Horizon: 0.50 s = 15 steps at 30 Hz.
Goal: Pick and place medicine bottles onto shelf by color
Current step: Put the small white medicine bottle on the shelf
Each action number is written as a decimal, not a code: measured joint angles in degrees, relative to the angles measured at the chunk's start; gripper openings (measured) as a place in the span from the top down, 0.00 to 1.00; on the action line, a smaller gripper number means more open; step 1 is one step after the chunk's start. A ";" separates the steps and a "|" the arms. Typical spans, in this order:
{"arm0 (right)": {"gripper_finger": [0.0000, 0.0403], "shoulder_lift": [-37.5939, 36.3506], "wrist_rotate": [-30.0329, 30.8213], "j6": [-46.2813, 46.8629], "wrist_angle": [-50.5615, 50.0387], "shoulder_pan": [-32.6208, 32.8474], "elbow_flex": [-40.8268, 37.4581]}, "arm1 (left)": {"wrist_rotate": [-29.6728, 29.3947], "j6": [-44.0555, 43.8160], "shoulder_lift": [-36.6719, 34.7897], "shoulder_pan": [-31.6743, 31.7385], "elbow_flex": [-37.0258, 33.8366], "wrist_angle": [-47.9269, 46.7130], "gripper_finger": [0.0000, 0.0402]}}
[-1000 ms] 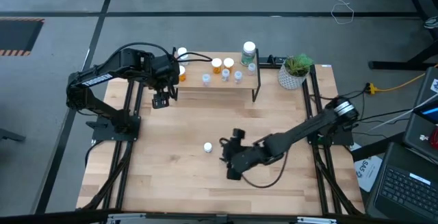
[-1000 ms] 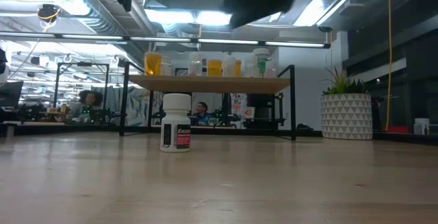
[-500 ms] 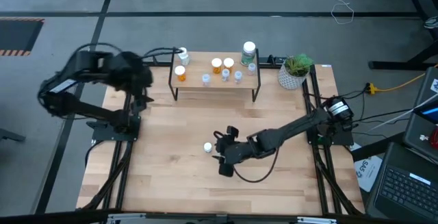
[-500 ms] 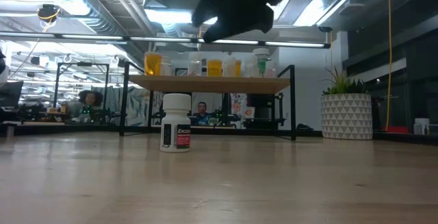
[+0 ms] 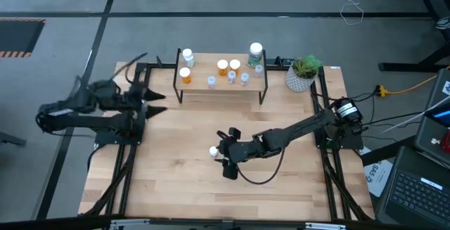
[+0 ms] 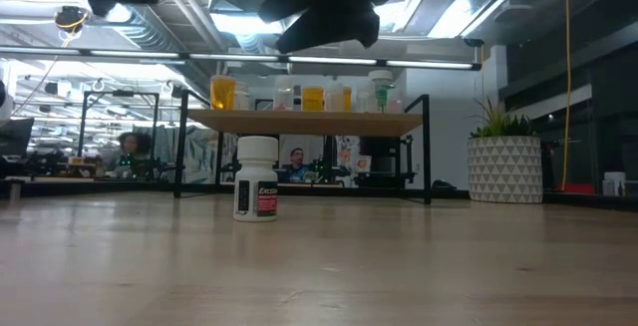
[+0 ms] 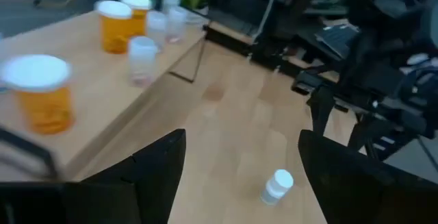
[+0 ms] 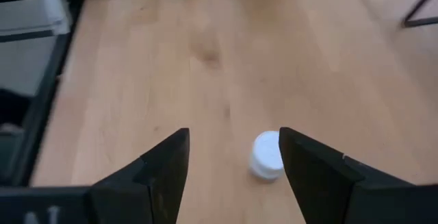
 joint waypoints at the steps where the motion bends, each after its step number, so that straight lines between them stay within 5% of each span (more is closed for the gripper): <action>1: 0.44 0.00 -1.68 0.01 -0.02 -0.27 0.00 | 0.43 0.59 -1.77 -0.22 -3.54 3.09 0.31; 10: 0.44 0.01 -7.05 -2.91 -0.04 -2.64 0.00 | 4.13 6.10 -9.77 -3.74 -29.17 33.28 0.31; 15: 0.44 0.13 -7.82 -3.30 -0.61 -3.89 0.58 | 4.13 10.17 -9.84 -5.09 -35.58 44.50 0.31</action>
